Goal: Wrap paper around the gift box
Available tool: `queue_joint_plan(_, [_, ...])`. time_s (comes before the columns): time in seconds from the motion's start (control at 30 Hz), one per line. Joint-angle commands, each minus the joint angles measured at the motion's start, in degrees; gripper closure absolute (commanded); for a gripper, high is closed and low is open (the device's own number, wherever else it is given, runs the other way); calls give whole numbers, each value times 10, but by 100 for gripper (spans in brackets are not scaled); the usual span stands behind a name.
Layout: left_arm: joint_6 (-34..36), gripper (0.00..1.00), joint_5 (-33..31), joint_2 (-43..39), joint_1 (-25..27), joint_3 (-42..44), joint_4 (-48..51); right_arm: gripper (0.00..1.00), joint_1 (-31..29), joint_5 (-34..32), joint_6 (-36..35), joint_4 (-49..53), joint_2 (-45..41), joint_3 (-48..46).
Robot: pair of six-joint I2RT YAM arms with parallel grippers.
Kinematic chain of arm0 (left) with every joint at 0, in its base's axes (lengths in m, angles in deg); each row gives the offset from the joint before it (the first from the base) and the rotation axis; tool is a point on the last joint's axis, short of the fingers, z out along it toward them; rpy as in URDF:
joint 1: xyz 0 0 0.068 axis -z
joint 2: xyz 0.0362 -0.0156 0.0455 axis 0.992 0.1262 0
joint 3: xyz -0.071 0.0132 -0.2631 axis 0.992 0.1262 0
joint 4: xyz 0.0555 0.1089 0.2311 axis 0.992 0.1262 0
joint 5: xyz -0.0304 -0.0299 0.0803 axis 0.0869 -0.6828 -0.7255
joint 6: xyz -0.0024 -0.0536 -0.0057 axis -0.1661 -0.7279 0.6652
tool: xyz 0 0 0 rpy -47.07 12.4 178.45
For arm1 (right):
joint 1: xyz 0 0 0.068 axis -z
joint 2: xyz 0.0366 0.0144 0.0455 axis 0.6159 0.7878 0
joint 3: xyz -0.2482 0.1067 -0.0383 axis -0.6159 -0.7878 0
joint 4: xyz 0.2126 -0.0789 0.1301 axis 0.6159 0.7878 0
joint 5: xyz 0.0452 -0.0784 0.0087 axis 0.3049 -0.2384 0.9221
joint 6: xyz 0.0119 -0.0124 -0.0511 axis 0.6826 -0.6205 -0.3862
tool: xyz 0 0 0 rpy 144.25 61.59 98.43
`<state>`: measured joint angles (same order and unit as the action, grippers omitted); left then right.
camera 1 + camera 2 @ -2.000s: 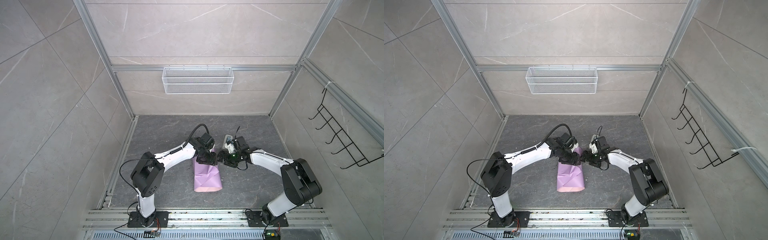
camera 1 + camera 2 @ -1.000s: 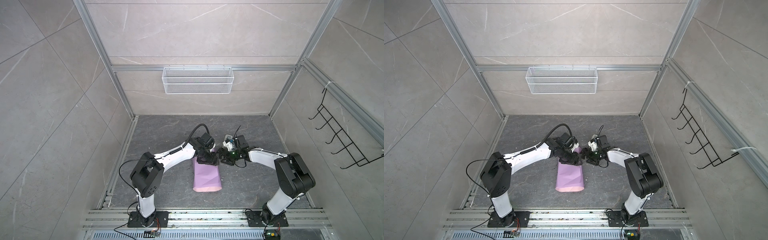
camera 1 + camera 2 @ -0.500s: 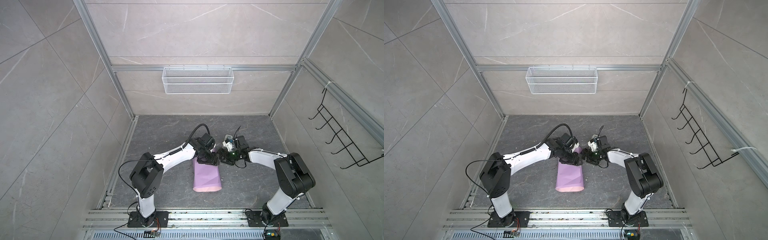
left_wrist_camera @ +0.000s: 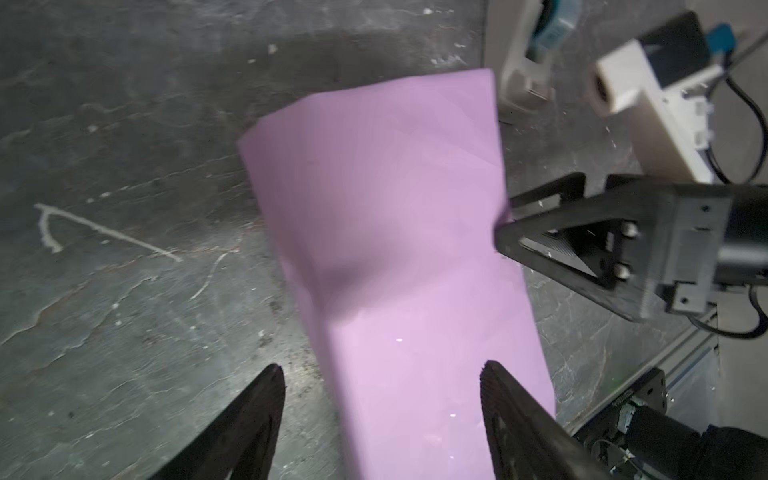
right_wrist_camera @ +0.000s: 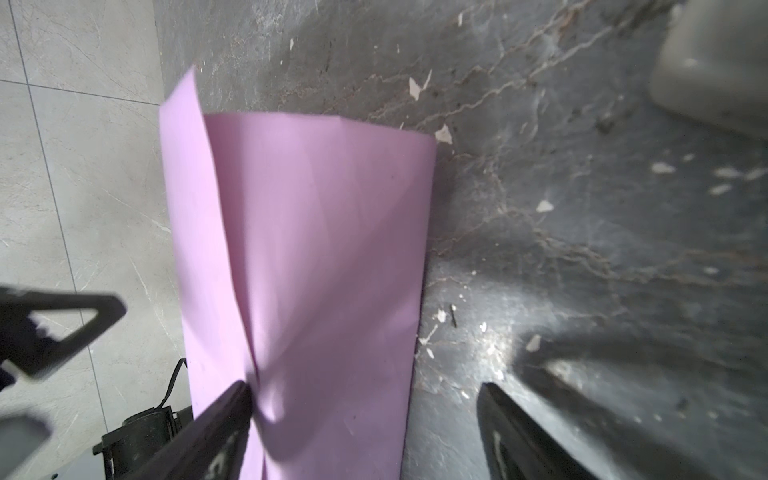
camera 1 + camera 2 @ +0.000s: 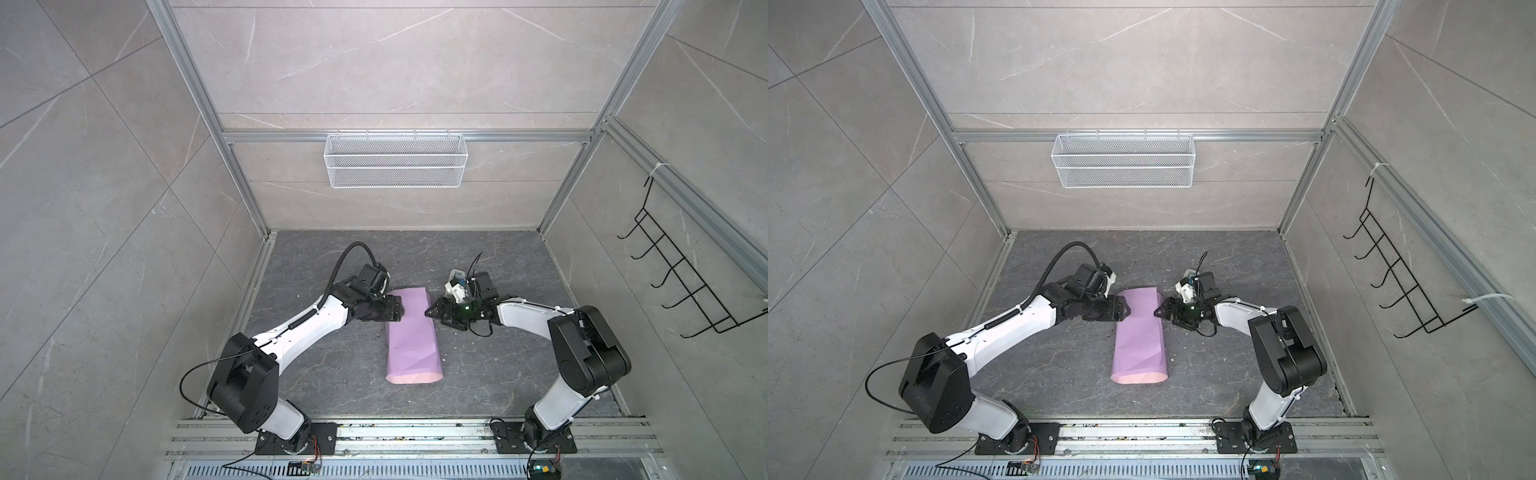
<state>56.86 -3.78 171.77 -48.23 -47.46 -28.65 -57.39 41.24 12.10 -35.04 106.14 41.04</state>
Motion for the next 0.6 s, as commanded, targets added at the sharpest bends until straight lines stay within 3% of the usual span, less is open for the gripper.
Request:
queue_joint_plan(0.0, [-16, 23, 83, 13, -13, 27, -29, 15, -2, -55, -17, 57, 19, -24])
queue_joint_plan(0.2, [-13, 23, 121, 52, -13, 37, -49, 15, -3, -55, -16, 59, 16, -23])
queue_joint_plan(0.57, [-2, 23, 116, 88, -14, 63, -53, 14, -5, -47, -16, 65, 9, -9])
